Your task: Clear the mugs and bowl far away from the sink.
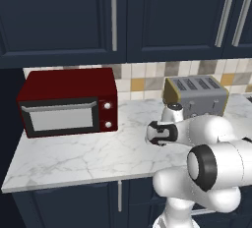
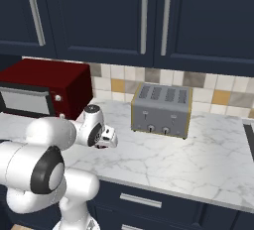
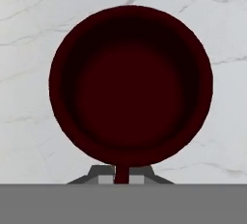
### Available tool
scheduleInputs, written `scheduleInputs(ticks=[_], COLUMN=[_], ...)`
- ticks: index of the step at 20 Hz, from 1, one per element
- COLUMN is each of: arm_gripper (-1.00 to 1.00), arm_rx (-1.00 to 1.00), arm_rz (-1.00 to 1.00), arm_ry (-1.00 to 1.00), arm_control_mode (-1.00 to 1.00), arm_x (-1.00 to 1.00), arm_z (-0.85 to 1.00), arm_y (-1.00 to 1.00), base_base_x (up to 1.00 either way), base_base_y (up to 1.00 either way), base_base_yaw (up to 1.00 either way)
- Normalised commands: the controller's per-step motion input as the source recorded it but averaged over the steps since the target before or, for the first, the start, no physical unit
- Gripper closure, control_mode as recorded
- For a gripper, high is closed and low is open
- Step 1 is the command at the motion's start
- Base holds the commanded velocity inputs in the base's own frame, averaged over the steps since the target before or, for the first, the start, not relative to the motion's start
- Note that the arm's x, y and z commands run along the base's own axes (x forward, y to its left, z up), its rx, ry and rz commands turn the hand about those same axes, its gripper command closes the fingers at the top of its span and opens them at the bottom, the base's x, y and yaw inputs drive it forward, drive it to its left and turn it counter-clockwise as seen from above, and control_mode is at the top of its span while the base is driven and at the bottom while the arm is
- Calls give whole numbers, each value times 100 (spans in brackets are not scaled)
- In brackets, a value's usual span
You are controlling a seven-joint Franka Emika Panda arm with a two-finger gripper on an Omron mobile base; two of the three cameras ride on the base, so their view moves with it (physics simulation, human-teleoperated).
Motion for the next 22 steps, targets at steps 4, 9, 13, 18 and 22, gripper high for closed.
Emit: scheduleInputs(ticks=[4, 9, 13, 18, 22], arm_gripper=[-100, -100, -100, -100, -100], arm_rx=[0, 0, 0, 0, 0], arm_rz=[0, 0, 0, 0, 2], arm_ry=[0, -1, -8, -17, -15], arm_control_mode=[-100, -100, -100, -100, -100], arm_x=[0, -1, -13, -24, -15], arm_z=[-57, -20, 0, 2, 8], arm_y=[5, 2, 0, 0, 0], base_base_x=[0, 0, 0, 0, 0], base_base_y=[0, 0, 0, 0, 0], base_base_yaw=[0, 0, 0, 0, 0])
